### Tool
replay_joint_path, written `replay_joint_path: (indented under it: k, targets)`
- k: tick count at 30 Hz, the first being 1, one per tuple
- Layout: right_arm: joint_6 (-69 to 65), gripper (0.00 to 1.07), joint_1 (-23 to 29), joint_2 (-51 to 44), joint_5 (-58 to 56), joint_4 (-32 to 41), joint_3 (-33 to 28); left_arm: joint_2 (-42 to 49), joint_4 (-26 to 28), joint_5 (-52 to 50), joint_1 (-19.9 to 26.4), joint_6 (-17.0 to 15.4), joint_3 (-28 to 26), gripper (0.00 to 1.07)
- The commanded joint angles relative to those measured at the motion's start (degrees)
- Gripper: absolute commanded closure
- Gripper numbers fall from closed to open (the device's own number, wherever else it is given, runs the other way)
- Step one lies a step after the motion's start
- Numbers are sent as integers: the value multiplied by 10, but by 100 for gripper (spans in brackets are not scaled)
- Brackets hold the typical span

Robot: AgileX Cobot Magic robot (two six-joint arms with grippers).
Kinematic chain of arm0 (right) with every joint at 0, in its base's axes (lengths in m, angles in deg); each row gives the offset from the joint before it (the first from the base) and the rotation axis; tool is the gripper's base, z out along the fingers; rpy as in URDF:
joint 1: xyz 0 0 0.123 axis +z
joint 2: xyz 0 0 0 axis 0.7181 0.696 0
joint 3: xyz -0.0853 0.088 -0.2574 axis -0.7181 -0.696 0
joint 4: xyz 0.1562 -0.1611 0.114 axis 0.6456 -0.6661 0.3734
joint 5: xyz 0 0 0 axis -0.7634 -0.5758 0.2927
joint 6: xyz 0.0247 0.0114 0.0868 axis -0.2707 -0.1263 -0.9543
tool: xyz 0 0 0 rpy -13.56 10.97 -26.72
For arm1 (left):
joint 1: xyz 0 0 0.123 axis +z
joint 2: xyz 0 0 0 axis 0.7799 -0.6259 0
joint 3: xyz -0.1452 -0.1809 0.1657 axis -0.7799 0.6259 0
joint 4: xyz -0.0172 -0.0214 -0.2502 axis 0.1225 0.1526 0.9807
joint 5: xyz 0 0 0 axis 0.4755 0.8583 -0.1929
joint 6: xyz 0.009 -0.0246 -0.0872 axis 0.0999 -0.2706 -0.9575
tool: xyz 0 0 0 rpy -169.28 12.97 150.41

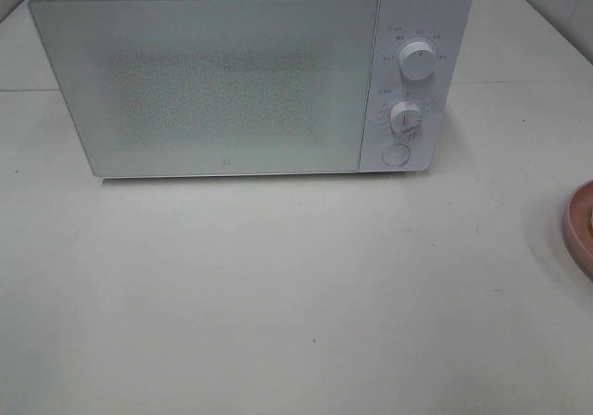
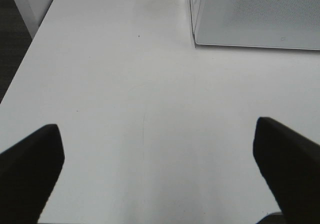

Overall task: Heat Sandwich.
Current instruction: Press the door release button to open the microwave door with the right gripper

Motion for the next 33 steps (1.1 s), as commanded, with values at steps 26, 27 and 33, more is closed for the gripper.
replay_joint_path:
  k: [26, 27, 33]
  targets:
    - [-9, 32, -1, 280, 295, -5, 5, 13, 4, -3, 1, 1, 0, 9]
    - [-9, 32, -1, 280, 295, -5, 5, 13, 4, -3, 1, 1, 0, 9]
    - [-9, 32, -1, 337, 361, -5, 5, 13, 4, -3, 1, 1, 0, 9]
